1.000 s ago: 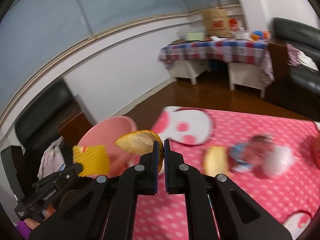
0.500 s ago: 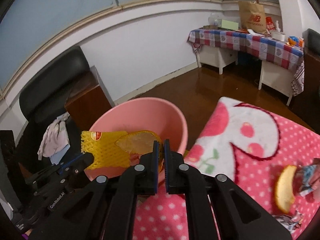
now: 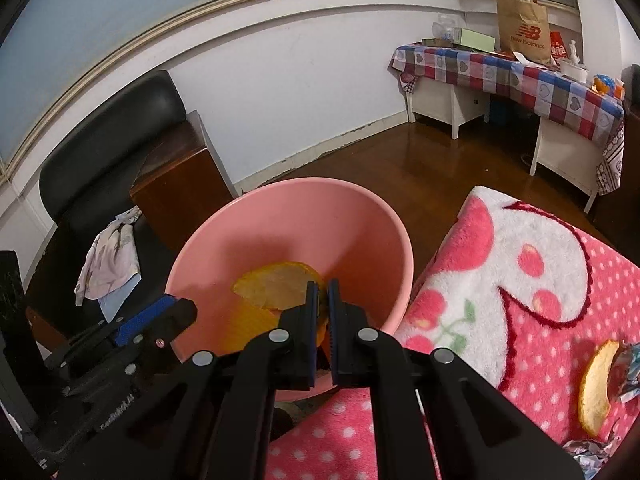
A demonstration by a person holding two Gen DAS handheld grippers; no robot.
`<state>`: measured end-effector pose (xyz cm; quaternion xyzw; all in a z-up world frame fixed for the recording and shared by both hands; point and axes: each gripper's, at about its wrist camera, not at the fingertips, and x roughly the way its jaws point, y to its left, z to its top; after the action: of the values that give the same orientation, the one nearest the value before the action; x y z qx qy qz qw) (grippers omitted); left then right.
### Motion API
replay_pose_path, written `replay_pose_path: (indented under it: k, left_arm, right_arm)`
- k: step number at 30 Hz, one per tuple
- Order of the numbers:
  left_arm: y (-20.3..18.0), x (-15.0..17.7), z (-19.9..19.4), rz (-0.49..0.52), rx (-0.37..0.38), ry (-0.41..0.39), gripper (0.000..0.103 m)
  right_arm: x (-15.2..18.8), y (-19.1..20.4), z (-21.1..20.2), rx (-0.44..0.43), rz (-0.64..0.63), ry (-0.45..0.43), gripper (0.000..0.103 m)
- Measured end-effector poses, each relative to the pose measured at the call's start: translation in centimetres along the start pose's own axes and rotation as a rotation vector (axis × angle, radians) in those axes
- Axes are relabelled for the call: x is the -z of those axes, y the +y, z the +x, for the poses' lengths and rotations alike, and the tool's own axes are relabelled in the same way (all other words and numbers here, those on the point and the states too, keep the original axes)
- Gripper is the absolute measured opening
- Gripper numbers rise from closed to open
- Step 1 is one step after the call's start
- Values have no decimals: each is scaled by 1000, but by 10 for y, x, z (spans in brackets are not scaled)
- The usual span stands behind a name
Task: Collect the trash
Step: 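Move both tools back over the table toward the crumpled foil wrappers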
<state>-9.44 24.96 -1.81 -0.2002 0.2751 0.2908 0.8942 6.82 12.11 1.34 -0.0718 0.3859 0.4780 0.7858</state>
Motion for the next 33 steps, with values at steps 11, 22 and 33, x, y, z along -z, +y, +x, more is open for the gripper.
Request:
replay_pose_path:
  k: [11, 22, 33]
  left_arm:
    - [-7, 0, -6, 21, 6, -18, 46]
    - [-5, 3, -14, -17, 26, -19, 46]
    - [-49, 21, -30, 50, 143, 19, 46]
  right_arm:
    - [0, 3, -10, -23, -19, -16, 23]
    - [10, -16, -41, -12, 12, -57, 23]
    - [72, -54, -97, 121, 76, -59, 23]
